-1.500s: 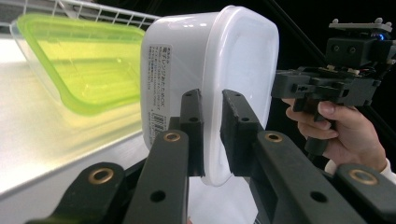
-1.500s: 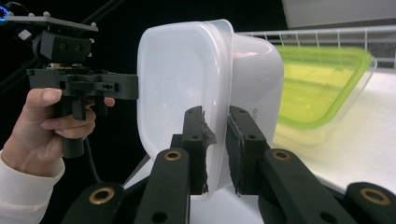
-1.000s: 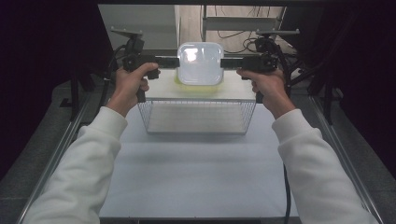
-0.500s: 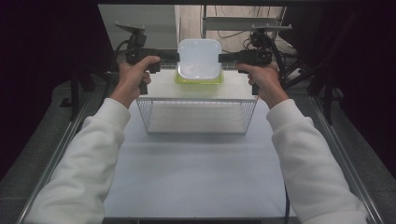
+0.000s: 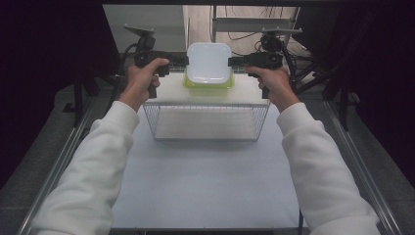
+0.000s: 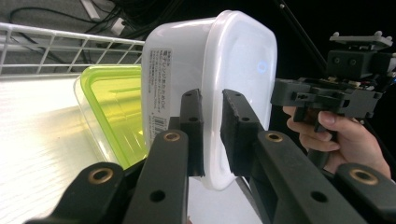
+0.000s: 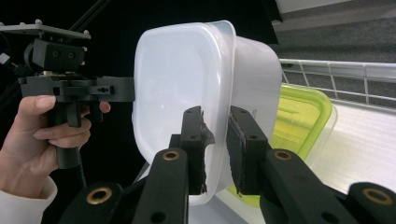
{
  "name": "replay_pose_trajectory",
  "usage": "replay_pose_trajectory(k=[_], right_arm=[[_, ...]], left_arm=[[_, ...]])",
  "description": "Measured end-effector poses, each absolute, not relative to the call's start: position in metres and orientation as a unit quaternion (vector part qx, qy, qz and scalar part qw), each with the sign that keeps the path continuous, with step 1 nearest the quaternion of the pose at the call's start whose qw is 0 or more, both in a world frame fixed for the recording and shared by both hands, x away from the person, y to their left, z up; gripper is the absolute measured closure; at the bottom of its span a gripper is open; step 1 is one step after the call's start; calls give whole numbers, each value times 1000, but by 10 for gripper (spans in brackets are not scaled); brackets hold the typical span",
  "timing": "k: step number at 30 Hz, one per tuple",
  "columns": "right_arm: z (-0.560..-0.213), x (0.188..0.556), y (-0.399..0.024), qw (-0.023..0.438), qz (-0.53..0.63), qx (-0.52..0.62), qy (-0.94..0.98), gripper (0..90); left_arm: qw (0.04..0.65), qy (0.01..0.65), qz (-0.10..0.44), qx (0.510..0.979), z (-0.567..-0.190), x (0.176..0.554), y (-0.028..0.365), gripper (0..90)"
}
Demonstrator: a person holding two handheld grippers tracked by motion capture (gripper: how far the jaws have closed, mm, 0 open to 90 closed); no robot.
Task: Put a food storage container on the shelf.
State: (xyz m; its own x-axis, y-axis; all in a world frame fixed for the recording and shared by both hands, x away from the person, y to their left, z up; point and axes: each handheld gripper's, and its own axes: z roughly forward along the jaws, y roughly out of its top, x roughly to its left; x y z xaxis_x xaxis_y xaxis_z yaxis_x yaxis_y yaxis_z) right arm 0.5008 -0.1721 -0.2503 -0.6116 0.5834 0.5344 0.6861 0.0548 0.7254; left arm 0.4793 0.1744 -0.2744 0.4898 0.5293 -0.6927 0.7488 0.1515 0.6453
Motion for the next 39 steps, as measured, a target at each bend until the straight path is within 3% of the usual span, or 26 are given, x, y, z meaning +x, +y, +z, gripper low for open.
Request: replay_pose_trajectory(k=[17, 30, 34, 39], right_arm=[[-260, 533, -169, 100, -521, -502, -682, 688], [-267, 540, -171, 117, -530, -508, -669, 633], [-263, 535, -171, 99, -559, -493, -659, 481], [-256, 526, -174, 66, -561, -482, -669, 388]], left_arm=[[580, 535, -133, 600, -284, 506, 175, 750], [581, 536, -130, 598, -289, 511, 174, 706], [578, 532, -88, 612, -287, 507, 174, 505], [587, 514, -57, 624, -280, 497, 176, 415]])
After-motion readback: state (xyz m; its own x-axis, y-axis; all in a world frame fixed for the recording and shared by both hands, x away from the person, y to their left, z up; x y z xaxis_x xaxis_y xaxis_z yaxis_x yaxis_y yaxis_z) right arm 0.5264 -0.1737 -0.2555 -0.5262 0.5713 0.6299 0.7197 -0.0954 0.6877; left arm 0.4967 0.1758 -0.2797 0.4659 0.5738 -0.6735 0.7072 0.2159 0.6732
